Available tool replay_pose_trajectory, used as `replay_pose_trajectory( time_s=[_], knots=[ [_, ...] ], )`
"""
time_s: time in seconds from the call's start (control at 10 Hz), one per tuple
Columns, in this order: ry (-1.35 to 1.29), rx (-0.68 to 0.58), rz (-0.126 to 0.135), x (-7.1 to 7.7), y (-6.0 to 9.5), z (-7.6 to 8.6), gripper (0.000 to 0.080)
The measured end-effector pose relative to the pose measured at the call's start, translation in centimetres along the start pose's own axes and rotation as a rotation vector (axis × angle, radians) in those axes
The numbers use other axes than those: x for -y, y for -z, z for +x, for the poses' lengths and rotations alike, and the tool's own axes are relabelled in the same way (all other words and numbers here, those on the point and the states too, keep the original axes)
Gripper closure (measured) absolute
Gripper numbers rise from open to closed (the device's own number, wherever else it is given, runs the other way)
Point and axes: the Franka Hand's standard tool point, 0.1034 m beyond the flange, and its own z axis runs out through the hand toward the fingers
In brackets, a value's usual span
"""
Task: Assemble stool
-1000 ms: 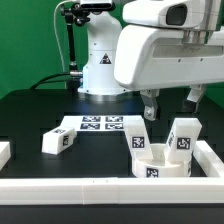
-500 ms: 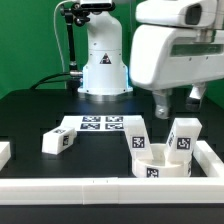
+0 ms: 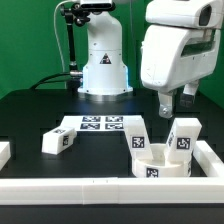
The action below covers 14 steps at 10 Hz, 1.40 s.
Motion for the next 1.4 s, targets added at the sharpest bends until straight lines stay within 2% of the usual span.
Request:
replay_pose_trajectory(
  time_s=[0.2, 0.3, 0.4, 0.5, 0.7, 1.0, 1.1, 1.2, 1.3, 1.4],
  knots=[
    [0.192, 0.005, -0.025, 0.2, 0.0, 0.8, 0.015],
    [0.278, 0.011, -0.023, 0.6, -0.3, 1.3, 0.015],
    [0.293, 0.01, -0.024, 1.0, -0.7, 1.6, 0.015],
    [0.288, -0.001, -0.037, 1.2, -1.3, 1.7, 0.015],
    [0.283, 0.01, -0.022, 1.5, -2.3, 1.1, 0.015],
    [0.273, 0.013, -0.019, 1.5, -2.7, 0.8, 0.015],
    [0.271, 0.015, -0.016, 1.5, -2.9, 0.7, 0.0274],
    [0.27, 0.016, -0.014, 1.5, -3.0, 0.6, 0.0274],
    [0.267, 0.018, -0.013, 1.4, -3.1, 0.5, 0.0413],
    [0.264, 0.017, -0.013, 1.3, -3.1, 0.5, 0.0461]
  ],
)
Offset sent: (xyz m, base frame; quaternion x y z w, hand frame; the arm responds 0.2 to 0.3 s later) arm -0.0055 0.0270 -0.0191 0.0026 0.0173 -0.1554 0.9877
